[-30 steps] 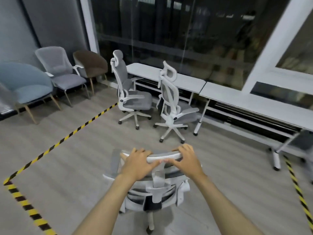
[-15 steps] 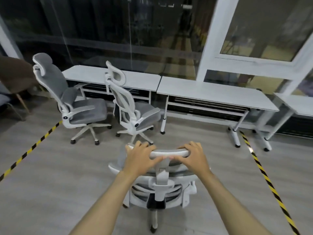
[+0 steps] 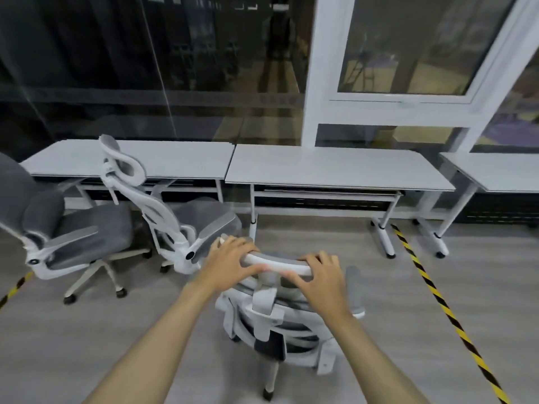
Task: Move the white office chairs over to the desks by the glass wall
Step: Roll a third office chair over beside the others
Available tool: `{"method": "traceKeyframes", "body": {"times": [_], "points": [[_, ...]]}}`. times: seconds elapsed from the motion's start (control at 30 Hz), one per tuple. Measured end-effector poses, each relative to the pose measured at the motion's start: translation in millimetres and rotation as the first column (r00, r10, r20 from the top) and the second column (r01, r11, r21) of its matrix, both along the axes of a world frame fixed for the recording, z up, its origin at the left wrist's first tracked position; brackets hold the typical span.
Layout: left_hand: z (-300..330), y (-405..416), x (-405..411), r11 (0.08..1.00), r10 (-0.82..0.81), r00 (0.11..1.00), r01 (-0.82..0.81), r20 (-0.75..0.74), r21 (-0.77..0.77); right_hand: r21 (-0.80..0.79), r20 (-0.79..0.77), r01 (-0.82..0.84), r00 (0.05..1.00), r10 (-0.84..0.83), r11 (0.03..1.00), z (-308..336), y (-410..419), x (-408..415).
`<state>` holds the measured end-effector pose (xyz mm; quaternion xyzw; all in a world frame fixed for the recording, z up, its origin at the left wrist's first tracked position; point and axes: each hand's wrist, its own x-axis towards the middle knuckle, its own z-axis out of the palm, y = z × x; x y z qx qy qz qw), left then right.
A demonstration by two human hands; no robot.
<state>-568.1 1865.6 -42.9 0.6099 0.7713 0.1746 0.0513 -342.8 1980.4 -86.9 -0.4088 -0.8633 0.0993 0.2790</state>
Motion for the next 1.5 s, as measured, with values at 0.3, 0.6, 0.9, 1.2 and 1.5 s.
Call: {"method": "traceKeyframes", "body": {"times": [0.3,0.6,0.9,1.2,1.5], "points": [[3.4,139.6,-45.6,0.988,-0.103,0.994,0.107,0.035,-0.111,-0.048,0.186,0.083,0.980,-0.072,0.995,7.7,109.7,-35.3],[6.4,266.0,-99.2,0.975,-0.213,0.977,0.213,0.007,-0.061,-0.030,0.251,0.114,0.962,-0.103,0.993,5.9,226.0,-79.8],[-1.3,368.5,-152.6,0.975,-0.220,0.970,0.223,0.102,-0.017,-0.090,0.207,0.219,0.958,-0.196,0.972,5.3,321.1,-143.2],[-25.4,419.5,-166.7,0.963,-0.263,0.958,0.254,0.111,0.090,-0.044,0.141,0.276,0.953,-0.267,0.960,4.3,356.0,-145.9],[-14.0,411.7,-163.6,0.967,-0.253,0.936,0.255,0.244,0.022,-0.082,0.125,0.302,0.949,-0.290,0.950,12.0,340.5,-149.6]]}}
